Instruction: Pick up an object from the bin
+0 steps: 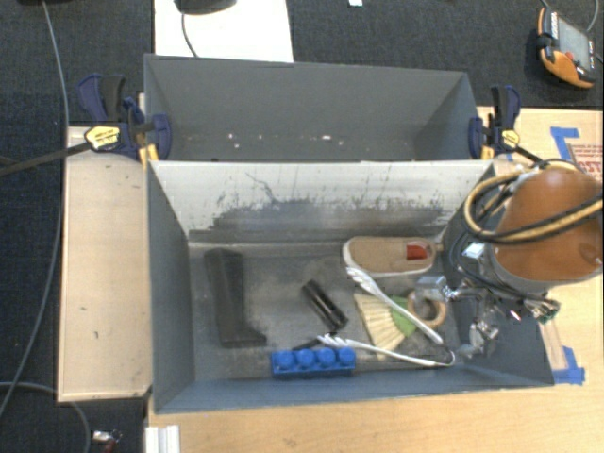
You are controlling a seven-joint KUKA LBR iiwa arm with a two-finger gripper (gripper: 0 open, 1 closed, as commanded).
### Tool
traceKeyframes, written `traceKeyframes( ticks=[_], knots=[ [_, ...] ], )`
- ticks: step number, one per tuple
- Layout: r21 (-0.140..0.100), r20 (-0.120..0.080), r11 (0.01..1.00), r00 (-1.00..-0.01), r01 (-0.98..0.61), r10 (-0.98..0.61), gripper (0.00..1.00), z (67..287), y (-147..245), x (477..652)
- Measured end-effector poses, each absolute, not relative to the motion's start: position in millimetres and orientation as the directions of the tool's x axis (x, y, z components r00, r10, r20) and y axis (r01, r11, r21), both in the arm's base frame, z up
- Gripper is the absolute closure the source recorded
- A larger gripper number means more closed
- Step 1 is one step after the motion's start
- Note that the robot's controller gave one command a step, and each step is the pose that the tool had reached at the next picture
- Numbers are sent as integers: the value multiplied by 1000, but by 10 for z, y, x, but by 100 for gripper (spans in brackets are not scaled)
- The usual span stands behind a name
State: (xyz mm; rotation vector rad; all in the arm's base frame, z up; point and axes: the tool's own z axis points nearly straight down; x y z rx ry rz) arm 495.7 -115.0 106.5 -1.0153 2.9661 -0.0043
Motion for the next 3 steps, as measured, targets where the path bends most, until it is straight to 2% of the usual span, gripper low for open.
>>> traceKeyframes(
  ticks=[1,2,3],
  knots=[
    [-3,-4,700,-700,-714,-714,0,1014,-1210,4949],
    [-7,-7,609,-609,-793,-793,0,1426,-1422,5143],
    [3,-5,690,-690,-723,-723,0,732,-1227,4988]
  ],
)
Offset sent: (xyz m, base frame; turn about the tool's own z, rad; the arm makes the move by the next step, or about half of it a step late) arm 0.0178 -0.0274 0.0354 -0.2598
